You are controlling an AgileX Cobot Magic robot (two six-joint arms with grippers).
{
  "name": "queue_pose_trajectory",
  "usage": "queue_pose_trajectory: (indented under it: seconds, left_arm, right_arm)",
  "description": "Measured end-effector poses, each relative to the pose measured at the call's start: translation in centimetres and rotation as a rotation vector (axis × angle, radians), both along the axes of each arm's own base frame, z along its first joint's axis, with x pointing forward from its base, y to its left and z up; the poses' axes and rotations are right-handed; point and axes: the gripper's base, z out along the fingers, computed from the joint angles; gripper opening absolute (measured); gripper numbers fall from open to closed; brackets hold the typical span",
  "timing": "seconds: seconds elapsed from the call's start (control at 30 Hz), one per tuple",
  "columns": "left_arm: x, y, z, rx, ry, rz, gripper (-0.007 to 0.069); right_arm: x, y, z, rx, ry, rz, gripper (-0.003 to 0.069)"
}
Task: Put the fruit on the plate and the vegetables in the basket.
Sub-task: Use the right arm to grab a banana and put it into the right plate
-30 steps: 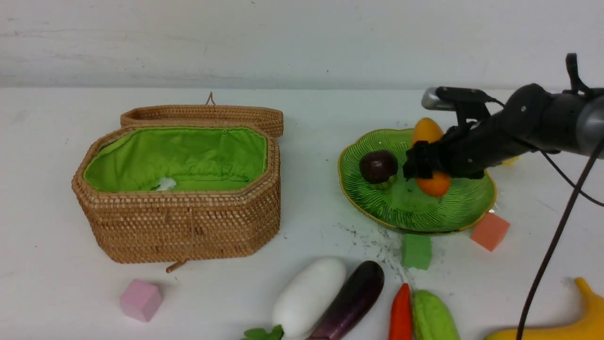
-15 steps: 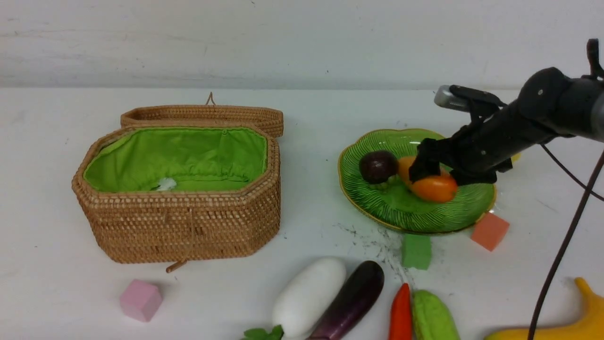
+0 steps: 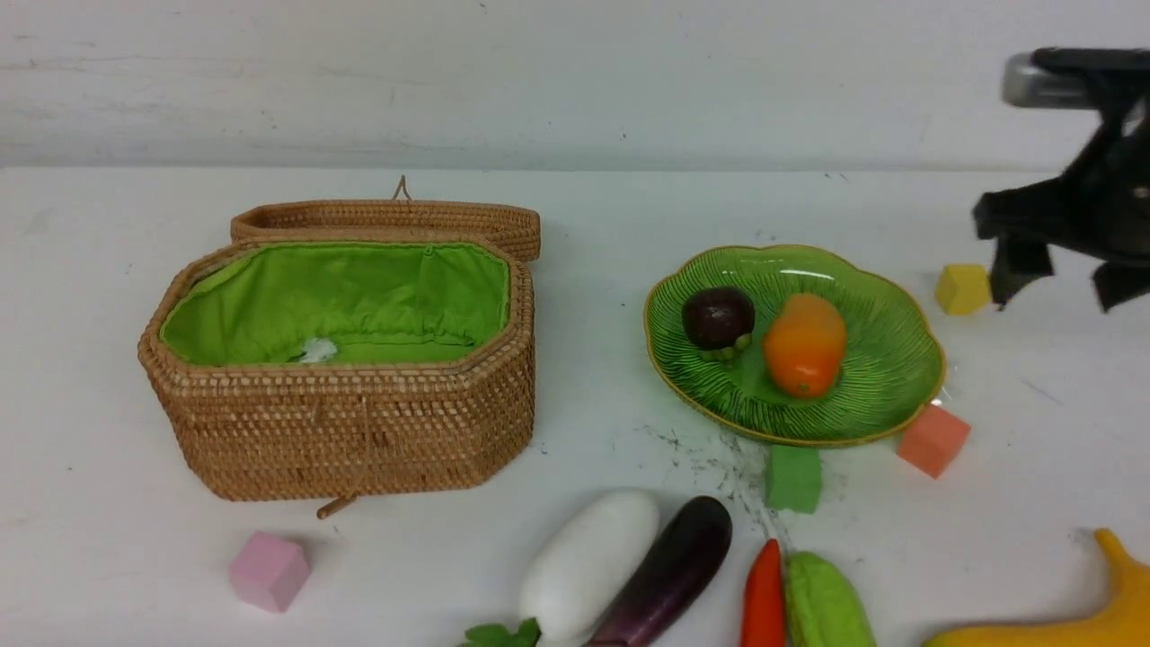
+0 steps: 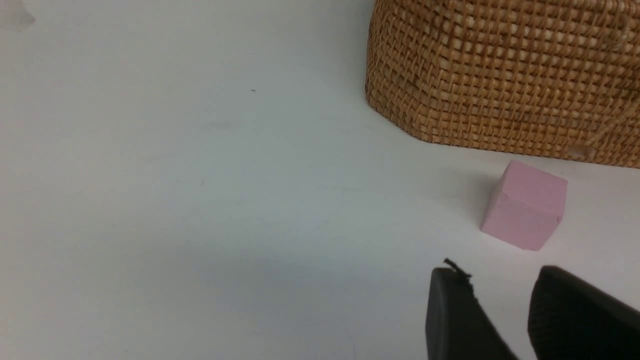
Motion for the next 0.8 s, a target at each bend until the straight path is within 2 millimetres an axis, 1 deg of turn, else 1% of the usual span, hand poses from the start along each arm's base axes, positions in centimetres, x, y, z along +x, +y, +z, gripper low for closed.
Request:
queue_pose_trajectory:
  seconds: [0.03,0.07,0.17,0.2,0.23,0.3,0.37,0.4,0.43,0.47,0.5,0.53,0.67,0.8]
  left_arm:
    - [0.0,0.0,0.0,0.000,0.000,0.000,0.0225]
    - [0.0,0.0,0.0,0.000,0.000,0.000,0.0227]
    - [0.0,0.0,0.0,0.000,0.000,0.000,0.0229]
    - [0.0,0.0,0.0,0.000,0.000,0.000,0.0229]
    - [0.0,0.0,0.0,0.000,0.000,0.000,0.0229]
    - [0.0,0.0,0.0,0.000,0.000,0.000,0.0230]
    - [0.0,0.0,0.0,0.000,0.000,0.000,0.0230]
    - [0.0,0.0,0.0,0.000,0.000,0.000,0.0232]
    - [0.0,0.0,0.0,0.000,0.000,0.000,0.0232]
    - [0.0,0.0,0.0,0.000,0.000,0.000,0.0232]
    - [0.0,0.0,0.0,0.000,0.000,0.000,0.0234]
    - [0.0,0.0,0.0,0.000,0.000,0.000,0.0234]
    - [0.0,0.0,0.0,0.000,0.000,0.000,0.0237]
    - [0.0,0.0,0.0,0.000,0.000,0.000,0.0239]
  right_arm:
    - [-0.3,0.0,0.1,0.003,-0.002,-0.007,0.0594]
    - [-2.2,-0.3,0.2,0.021,-0.001,-0.058,0.0593]
    - [-5.7,-0.6,-1.0,0.061,0.039,-0.152,0.0594]
    - [-6.7,-0.7,-1.8,0.074,0.060,-0.186,0.0594]
    - [-7.2,-0.7,-2.3,0.081,0.073,-0.205,0.0594]
    - [-8.5,-0.8,-4.6,0.110,0.114,-0.281,0.0594]
    - [-8.9,-0.9,-6.4,0.136,0.135,-0.351,0.0594]
    - [-9.0,-0.8,-7.8,0.155,0.142,-0.390,0.0594]
    - [-9.0,-0.8,-8.6,0.171,0.143,-0.424,0.0594]
    - [-9.0,-0.8,-8.8,0.174,0.143,-0.430,0.0594]
    - [-8.8,-0.7,-9.9,0.203,0.148,-0.486,0.0594]
    - [-8.7,-0.7,-10.5,0.221,0.155,-0.526,0.0594]
    - [-8.5,-0.6,-12.4,0.255,0.203,-0.648,0.0594]
    - [-8.4,-0.6,-13.4,0.251,0.245,-0.688,0.0592]
